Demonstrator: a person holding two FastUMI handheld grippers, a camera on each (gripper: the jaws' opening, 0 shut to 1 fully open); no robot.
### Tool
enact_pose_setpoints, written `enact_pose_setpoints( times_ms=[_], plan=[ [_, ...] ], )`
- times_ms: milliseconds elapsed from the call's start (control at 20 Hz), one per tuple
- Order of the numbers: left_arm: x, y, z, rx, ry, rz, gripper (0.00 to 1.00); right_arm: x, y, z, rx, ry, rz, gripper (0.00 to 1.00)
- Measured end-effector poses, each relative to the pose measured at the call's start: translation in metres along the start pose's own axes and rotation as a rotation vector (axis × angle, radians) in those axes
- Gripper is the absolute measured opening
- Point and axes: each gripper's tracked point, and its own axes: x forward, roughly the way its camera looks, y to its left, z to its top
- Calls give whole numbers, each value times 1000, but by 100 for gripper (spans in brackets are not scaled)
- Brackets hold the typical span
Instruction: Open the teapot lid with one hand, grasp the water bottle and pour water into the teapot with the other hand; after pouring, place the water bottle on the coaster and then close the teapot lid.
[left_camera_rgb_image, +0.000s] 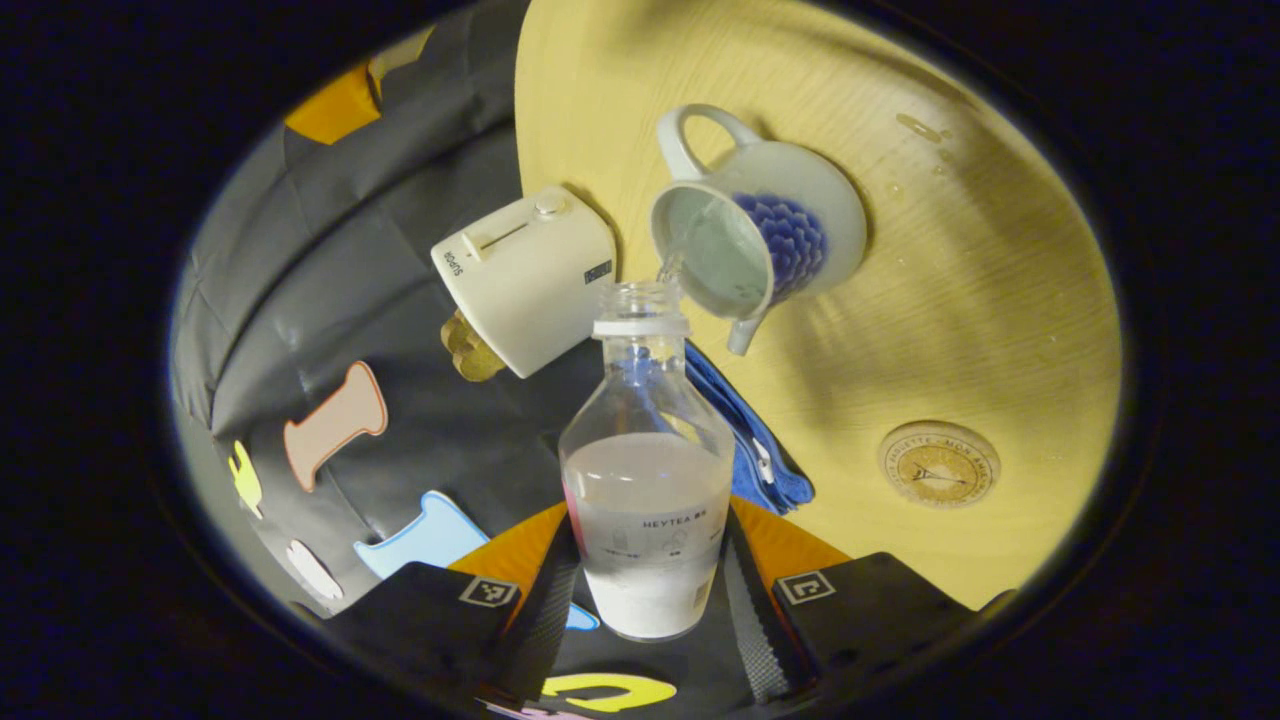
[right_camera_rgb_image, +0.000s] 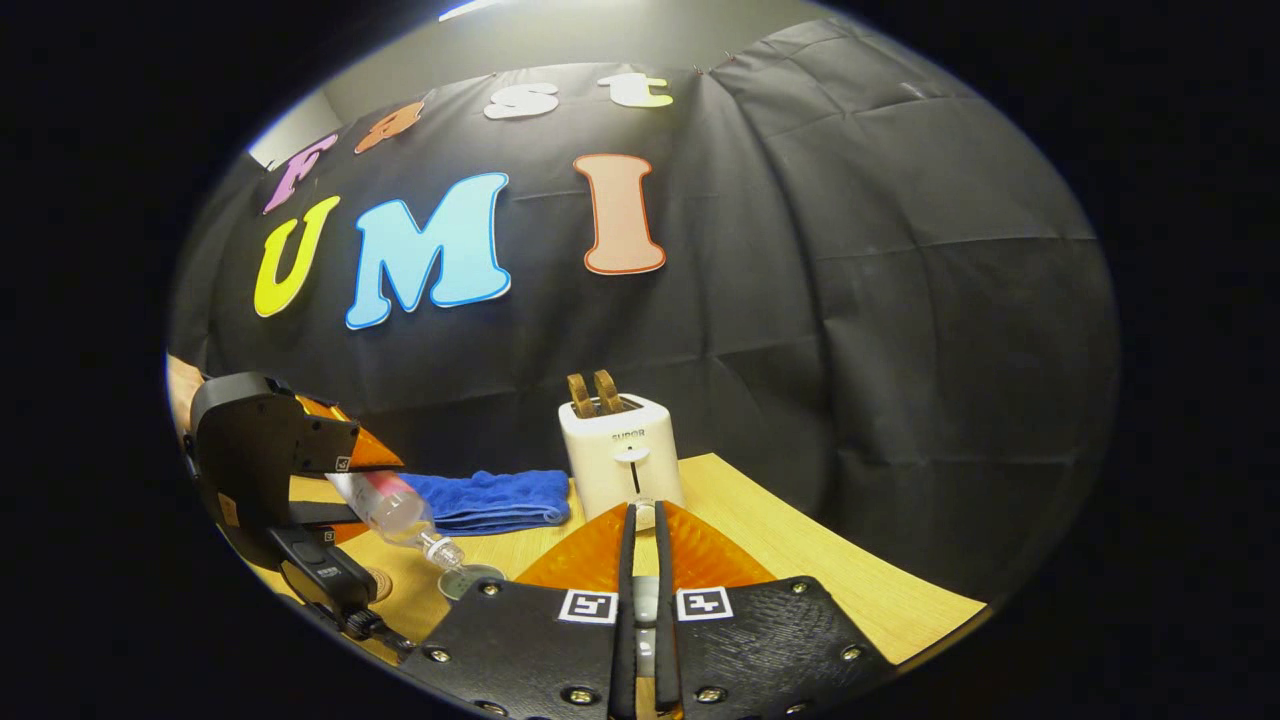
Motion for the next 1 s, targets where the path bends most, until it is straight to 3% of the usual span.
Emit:
enact_pose_setpoints(
  times_ms=[450,850,1000],
  plan=[
    [-2,9,-2,148,21,62,84,-1,-3,2,27,-6,1,7],
    [-6,17,3,236,46,58,84,0,0,1,11,-10,0,7],
    [-7,26,9,300,51,96,84,1,0,1,11,-8,3,7]
  ],
)
